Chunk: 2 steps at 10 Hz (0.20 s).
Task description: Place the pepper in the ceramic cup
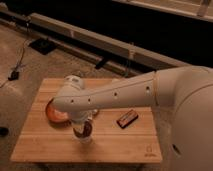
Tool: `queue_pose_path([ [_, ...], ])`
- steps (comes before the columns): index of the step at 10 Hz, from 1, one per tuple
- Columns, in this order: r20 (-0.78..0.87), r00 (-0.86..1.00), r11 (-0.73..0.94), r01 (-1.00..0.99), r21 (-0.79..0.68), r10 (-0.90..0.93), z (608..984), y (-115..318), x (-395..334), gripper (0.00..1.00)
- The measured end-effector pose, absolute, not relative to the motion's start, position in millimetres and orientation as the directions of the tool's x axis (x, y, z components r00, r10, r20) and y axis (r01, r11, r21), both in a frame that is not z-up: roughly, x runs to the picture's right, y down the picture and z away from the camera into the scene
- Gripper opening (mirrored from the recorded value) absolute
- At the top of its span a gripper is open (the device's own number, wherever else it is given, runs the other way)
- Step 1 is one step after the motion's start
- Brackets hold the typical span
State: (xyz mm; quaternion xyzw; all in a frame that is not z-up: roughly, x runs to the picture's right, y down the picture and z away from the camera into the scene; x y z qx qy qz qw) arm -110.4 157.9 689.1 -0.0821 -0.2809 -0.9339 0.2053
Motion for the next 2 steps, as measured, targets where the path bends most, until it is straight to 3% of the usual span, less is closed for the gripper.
queue_pose_path([
  [2,0.268,-0.903,-0.759,0.427,0.491,-0.335,688.9,157.9,-111.4,0.60],
])
